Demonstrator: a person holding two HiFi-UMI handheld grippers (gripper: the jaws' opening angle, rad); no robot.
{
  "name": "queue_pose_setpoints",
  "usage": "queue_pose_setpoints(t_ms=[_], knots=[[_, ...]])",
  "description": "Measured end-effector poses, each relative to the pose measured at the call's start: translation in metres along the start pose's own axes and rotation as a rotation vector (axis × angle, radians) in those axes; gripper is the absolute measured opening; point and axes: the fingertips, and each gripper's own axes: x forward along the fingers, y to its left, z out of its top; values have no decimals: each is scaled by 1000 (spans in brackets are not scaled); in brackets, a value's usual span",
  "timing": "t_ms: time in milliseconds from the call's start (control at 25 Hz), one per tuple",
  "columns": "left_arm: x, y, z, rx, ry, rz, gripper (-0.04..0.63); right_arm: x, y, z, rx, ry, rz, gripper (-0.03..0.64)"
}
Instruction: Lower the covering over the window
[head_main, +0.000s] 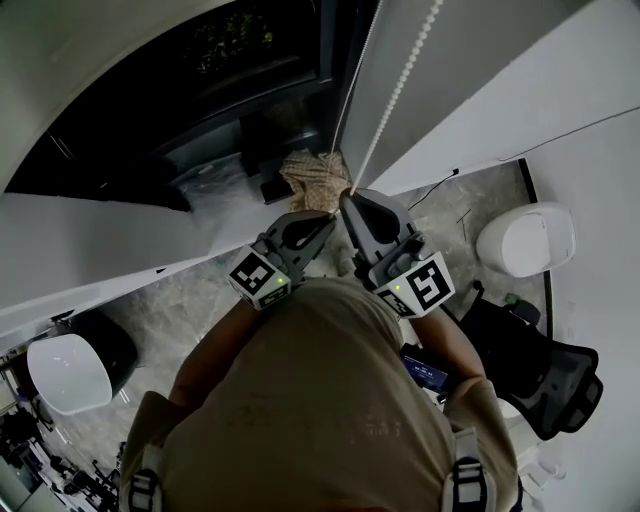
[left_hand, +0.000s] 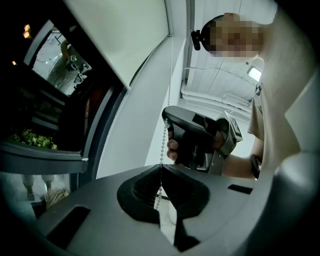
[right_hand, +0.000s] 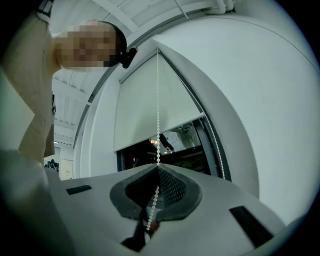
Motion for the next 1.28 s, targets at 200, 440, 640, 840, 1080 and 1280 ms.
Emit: queue_pose_setpoints(t_ms=[200,440,640,840,1080,1280], knots=[[12,-11,-4,9,14,0,21,-18,-9,6,1,-7,-12,11],[27,-22,-7,18,16,27,21,-32,-18,10,18,-11,24,11],[30,-39,6,67,-115,20,23,-45,-33,16,32,-6,54,11],[27,-35,41,18,-296,75,127,-59,-49,22,36,10,112,11],[51,-46,110,47,-398,72,129,-66,-58,22,46,26,197,11],[72,-56,149,89,-399,71,129,-64,-56,18,39,41,257,11]])
